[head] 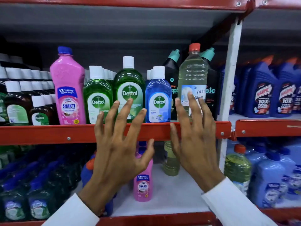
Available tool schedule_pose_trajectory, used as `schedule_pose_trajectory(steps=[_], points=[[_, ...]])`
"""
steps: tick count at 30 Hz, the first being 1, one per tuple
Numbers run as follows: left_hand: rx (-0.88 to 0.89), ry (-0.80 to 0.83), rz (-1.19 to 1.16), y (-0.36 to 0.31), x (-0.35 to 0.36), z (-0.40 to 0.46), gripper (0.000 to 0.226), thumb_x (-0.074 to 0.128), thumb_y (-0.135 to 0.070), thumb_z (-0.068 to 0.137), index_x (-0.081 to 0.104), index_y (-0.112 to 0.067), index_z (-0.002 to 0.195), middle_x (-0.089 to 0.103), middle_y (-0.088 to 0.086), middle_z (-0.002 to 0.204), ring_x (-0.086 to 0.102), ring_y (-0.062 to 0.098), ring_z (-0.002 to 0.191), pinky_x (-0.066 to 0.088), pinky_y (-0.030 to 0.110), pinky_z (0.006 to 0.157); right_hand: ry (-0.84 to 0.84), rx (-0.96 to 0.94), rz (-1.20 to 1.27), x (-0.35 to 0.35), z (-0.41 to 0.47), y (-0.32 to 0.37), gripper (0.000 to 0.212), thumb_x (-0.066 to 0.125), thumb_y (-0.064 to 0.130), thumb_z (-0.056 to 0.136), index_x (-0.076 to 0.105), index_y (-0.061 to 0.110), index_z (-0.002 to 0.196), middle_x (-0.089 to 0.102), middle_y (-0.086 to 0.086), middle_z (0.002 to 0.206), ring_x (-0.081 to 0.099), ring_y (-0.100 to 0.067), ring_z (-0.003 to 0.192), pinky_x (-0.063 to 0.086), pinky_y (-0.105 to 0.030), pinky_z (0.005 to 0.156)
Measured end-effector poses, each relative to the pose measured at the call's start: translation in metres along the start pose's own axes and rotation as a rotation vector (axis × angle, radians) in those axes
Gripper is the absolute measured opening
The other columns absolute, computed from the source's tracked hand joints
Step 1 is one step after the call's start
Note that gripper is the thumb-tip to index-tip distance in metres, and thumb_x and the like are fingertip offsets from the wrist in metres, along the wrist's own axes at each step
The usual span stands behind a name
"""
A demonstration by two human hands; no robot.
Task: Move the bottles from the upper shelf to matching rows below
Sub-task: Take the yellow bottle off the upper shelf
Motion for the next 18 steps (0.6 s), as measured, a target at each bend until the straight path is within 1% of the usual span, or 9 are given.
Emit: schedule_pose_trajectory(steps=[3, 5, 8, 11, 13, 14, 16, 17, 18], points=[[0.01, 0.009, -0.013, 0.001, 0.004, -0.002, 0.067, 0.063, -0.048, 0.082, 0.053, -0.019, 0.142, 0.048, 0.013, 0.154, 0.039, 0.036, 0.146, 0.032, 0.063, 0.116, 0.02, 0.129, -0.013, 0.012, 0.019, -0.005, 0.074, 0.048, 0.043, 0.095, 0.016, 0.018, 0.157, 0.014, -0.018, 0.165, 0.017, -0.041, 0.149, 0.026, -0.057, 0.117], [0.007, 0.041, 0.003, 0.003, 0.011, -0.006, 0.067, 0.062, -0.049, 0.082, 0.053, -0.02, 0.142, 0.048, 0.013, 0.154, 0.039, 0.037, 0.146, 0.031, 0.063, 0.117, 0.039, 0.212, -0.005, 0.022, 0.032, -0.009, 0.085, 0.053, 0.044, 0.092, 0.008, 0.015, 0.158, 0.007, -0.02, 0.165, 0.014, -0.044, 0.149, 0.025, -0.059, 0.117], [-0.006, 0.081, 0.016, 0.006, 0.02, -0.008, 0.068, 0.06, -0.05, 0.082, 0.052, -0.02, 0.142, 0.047, 0.012, 0.155, 0.037, 0.037, 0.147, 0.031, 0.064, 0.116, 0.051, 0.319, 0.079, 0.032, 0.051, -0.018, 0.097, 0.06, 0.044, 0.091, -0.003, 0.01, 0.157, 0.005, -0.025, 0.163, 0.02, -0.046, 0.146, 0.034, -0.061, 0.111], [-0.031, 0.128, 0.015, 0.009, 0.024, -0.011, 0.069, 0.055, -0.053, 0.082, 0.05, -0.021, 0.143, 0.044, 0.011, 0.157, 0.034, 0.037, 0.148, 0.029, 0.065, 0.118, 0.029, 0.38, 0.179, 0.037, 0.068, -0.028, 0.108, 0.068, 0.042, 0.087, -0.008, 0.007, 0.156, 0.014, -0.027, 0.16, 0.031, -0.045, 0.14, 0.041, -0.059, 0.103], [-0.043, 0.145, 0.017, 0.012, 0.025, -0.013, 0.071, 0.053, -0.055, 0.082, 0.048, -0.022, 0.144, 0.042, 0.011, 0.157, 0.032, 0.036, 0.149, 0.028, 0.064, 0.119, -0.01, 0.42, 0.257, 0.039, 0.077, -0.035, 0.115, 0.075, 0.039, 0.082, -0.005, 0.004, 0.155, 0.025, -0.024, 0.154, 0.037, -0.043, 0.135, 0.042, -0.053, 0.103], [-0.045, 0.154, 0.018, 0.012, 0.026, -0.013, 0.071, 0.053, -0.055, 0.082, 0.048, -0.022, 0.145, 0.042, 0.011, 0.157, 0.032, 0.036, 0.15, 0.027, 0.064, 0.12, -0.036, 0.435, 0.308, 0.041, 0.08, -0.039, 0.115, 0.078, 0.036, 0.079, -0.001, 0.002, 0.155, 0.029, -0.023, 0.15, 0.038, -0.04, 0.133, 0.041, -0.046, 0.104], [-0.049, 0.161, 0.024, 0.014, 0.027, -0.013, 0.072, 0.052, -0.056, 0.082, 0.046, -0.022, 0.146, 0.043, 0.011, 0.157, 0.031, 0.036, 0.15, 0.026, 0.063, 0.12, -0.086, 0.459, 0.425, 0.043, 0.084, -0.046, 0.111, 0.082, 0.029, 0.074, 0.01, 0.0, 0.153, 0.033, -0.019, 0.143, 0.04, -0.035, 0.13, 0.036, -0.029, 0.104], [-0.05, 0.168, 0.025, 0.015, 0.028, -0.013, 0.072, 0.052, -0.056, 0.082, 0.046, -0.022, 0.146, 0.043, 0.011, 0.156, 0.032, 0.036, 0.149, 0.027, 0.063, 0.12, -0.117, 0.457, 0.476, 0.044, 0.084, -0.048, 0.108, 0.083, 0.026, 0.071, 0.015, 0.001, 0.151, 0.034, -0.017, 0.141, 0.041, -0.031, 0.127, 0.036, -0.025, 0.105], [-0.053, 0.175, 0.024, 0.015, 0.029, -0.013, 0.073, 0.052, -0.056, 0.082, 0.046, -0.022, 0.146, 0.044, 0.011, 0.156, 0.032, 0.037, 0.149, 0.027, 0.064, 0.119, -0.147, 0.455, 0.517, 0.045, 0.083, -0.049, 0.105, 0.083, 0.023, 0.07, 0.019, 0.002, 0.15, 0.034, -0.015, 0.139, 0.043, -0.028, 0.124, 0.039, -0.024, 0.105]])
Point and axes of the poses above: each hand's wrist, its own z-axis towards the middle knuckle, its own x-axis out of the palm, y = z × x, the point moved 2 cm from there along z, towards the middle knuckle
